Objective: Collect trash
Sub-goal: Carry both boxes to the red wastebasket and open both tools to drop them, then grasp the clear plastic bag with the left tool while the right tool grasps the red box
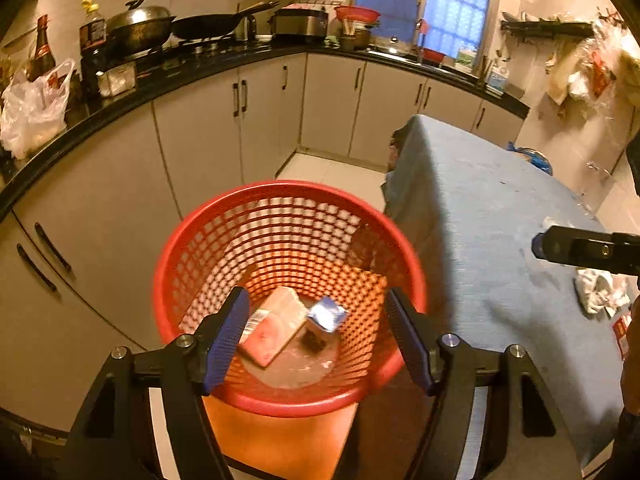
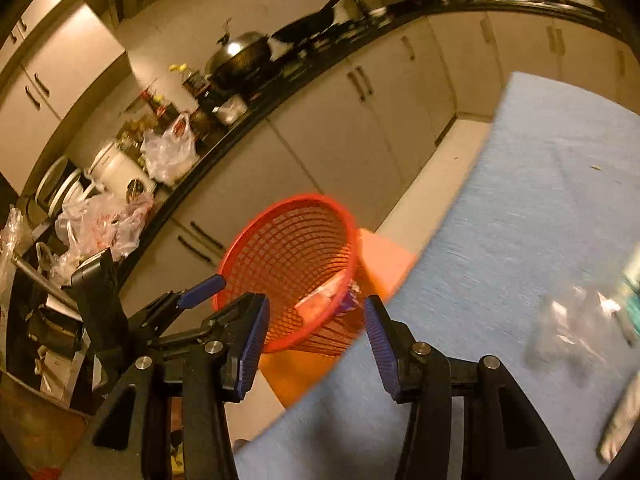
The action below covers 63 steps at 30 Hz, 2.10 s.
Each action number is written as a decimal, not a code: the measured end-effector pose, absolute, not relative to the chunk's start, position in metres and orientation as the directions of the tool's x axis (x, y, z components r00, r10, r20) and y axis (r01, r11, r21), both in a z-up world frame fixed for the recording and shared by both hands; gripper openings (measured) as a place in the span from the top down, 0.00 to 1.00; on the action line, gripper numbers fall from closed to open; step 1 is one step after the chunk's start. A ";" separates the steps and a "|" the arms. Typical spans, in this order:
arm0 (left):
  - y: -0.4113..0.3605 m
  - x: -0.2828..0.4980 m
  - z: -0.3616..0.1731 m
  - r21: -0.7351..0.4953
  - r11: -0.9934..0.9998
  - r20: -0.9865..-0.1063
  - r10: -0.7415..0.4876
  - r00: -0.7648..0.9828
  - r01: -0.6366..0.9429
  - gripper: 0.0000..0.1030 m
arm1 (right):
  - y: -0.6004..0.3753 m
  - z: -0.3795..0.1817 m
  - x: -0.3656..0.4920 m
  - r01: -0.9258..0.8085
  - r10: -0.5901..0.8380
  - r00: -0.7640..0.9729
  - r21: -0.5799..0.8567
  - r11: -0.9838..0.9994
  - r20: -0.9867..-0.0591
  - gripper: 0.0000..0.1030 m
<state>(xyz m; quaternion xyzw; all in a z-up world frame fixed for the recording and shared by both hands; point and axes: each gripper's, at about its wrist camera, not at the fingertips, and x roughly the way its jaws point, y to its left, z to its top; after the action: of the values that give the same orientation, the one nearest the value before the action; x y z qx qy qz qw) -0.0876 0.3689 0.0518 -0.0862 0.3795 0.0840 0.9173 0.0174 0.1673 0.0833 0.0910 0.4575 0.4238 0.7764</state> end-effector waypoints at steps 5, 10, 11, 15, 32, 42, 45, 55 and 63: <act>0.336 -0.096 0.062 -0.119 0.979 -0.693 0.037 0.720 -0.165 0.33 | 0.109 0.088 0.004 -0.531 0.739 0.297 0.538 0.654 -0.605 0.47; 0.295 -0.101 0.066 -0.125 0.988 -0.691 -0.021 0.723 -0.091 0.32 | 0.059 0.092 -0.009 -0.492 0.716 0.365 0.530 0.691 -0.595 0.42; 0.285 -0.101 0.066 -0.124 0.989 -0.692 -0.031 0.721 -0.076 0.32 | 0.046 0.091 -0.013 -0.480 0.706 0.384 0.524 0.703 -0.595 0.42; 0.255 -0.095 0.065 -0.123 0.992 -0.697 -0.071 0.714 -0.021 0.32 | 0.007 0.083 -0.023 -0.429 0.681 0.427 0.529 0.732 -0.595 0.40; 0.164 0.006 0.083 -0.220 0.974 -0.779 -0.204 0.593 0.045 0.20 | -0.153 0.076 -0.064 -0.200 0.551 0.619 0.566 0.799 -0.560 0.39; 0.129 0.075 0.066 -0.128 0.991 -0.860 -0.092 0.502 -0.037 0.22 | -0.211 0.075 -0.079 -0.103 0.474 0.684 0.570 0.815 -0.554 0.36; 0.122 0.080 0.058 -0.086 0.996 -0.872 -0.066 0.486 -0.020 0.32 | -0.224 0.071 -0.081 -0.074 0.462 0.692 0.582 0.810 -0.554 0.36; 0.132 0.050 0.045 -0.117 0.993 -0.838 -0.116 0.534 0.033 0.49 | -0.257 0.046 -0.081 0.043 0.404 0.671 0.577 0.816 -0.621 0.33; 0.140 0.010 0.050 -0.170 0.983 -0.797 -0.179 0.577 0.071 0.49 | -0.269 0.015 -0.072 0.121 0.377 0.615 0.555 0.823 -0.693 0.30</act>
<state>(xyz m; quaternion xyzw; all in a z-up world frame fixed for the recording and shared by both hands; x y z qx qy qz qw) 0.0105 0.1403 0.0498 -0.0597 0.4543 -0.0706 0.8860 -0.0724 -0.2687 0.0147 0.2879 0.4321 0.0751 0.8513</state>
